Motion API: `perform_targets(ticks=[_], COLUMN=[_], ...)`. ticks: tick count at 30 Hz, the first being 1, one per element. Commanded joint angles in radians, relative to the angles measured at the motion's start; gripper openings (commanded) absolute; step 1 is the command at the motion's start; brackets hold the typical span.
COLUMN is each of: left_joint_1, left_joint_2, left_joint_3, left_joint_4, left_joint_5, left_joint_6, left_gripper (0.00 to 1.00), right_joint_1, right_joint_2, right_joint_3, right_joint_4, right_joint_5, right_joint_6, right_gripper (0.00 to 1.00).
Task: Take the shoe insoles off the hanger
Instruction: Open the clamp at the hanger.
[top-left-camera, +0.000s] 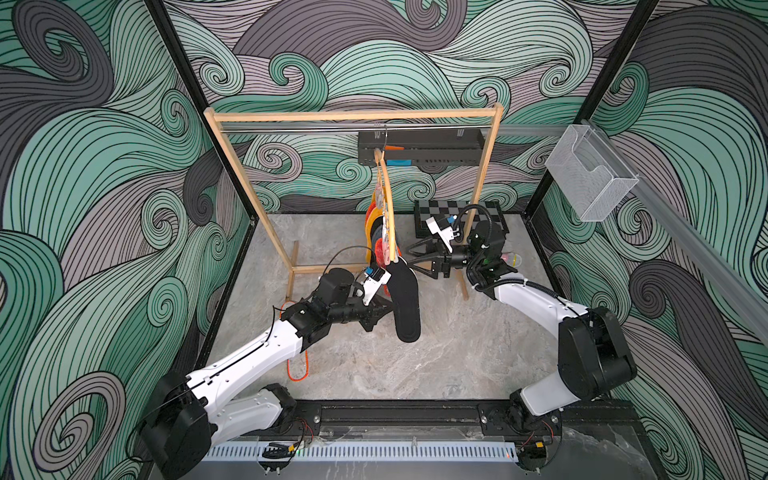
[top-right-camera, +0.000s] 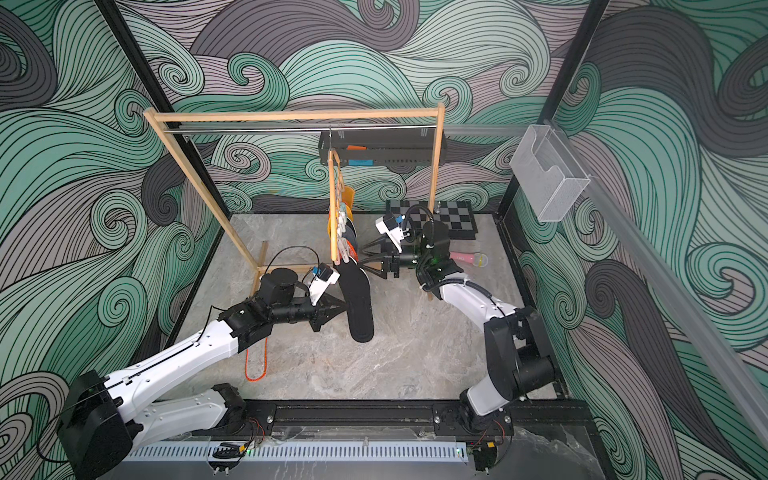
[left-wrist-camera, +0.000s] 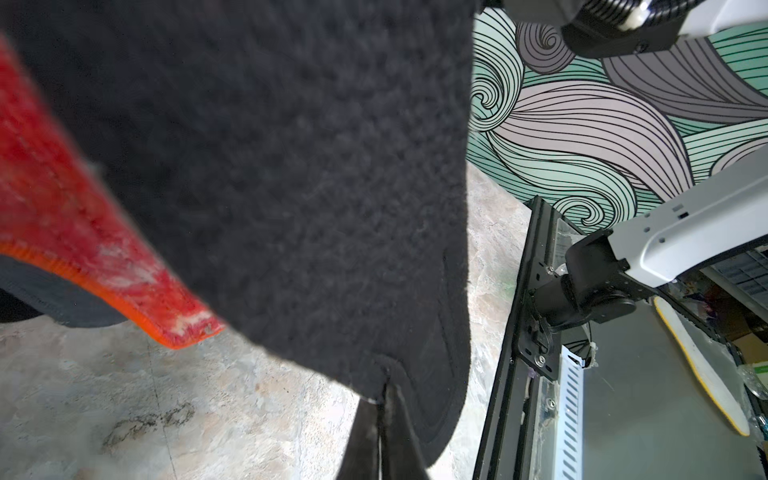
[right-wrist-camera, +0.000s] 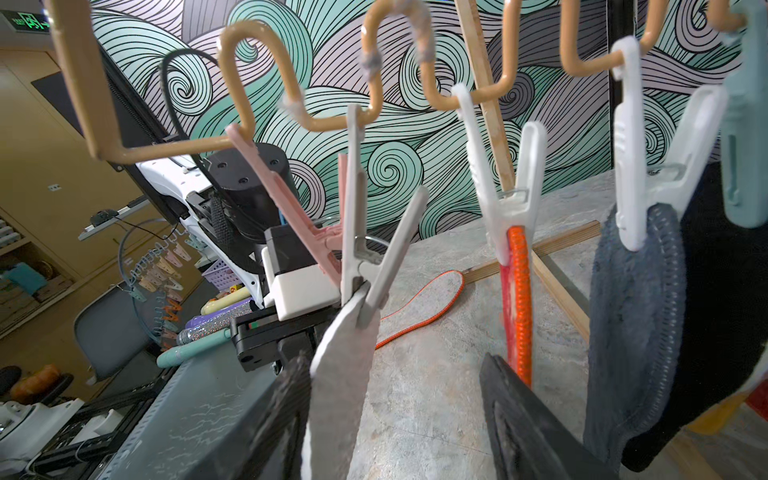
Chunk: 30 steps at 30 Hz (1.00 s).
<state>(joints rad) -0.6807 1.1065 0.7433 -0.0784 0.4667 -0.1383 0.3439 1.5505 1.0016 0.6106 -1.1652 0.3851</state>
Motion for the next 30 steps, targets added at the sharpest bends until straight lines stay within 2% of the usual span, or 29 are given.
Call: perform_targets(ticks=[1,17,30], left_joint_1=[0.004,0.004,0.004], left_joint_2=[-0.026,-0.027,-0.016], left_joint_3=[0.016,0.017,0.023], left_joint_4=[-0.012,-0.022,-0.026], left_joint_5=[0.003,-0.002,0.016], left_joint_6=[0.020,0.025,0.025], left_gripper=[0.00,0.00,0.00], right_joint_1=[0.006,0.039,0.076], right_joint_2=[-0.030,-0.065,0.037], right_joint_3=[0.010,0.005,0.095], right_joint_4=[0.001,-0.050,-0.054], right_joint_5=[-0.026,0.051,0.055], right_joint_6=[-0.007,-0.010,0.013], right_gripper=[0.66,0.69,0.53])
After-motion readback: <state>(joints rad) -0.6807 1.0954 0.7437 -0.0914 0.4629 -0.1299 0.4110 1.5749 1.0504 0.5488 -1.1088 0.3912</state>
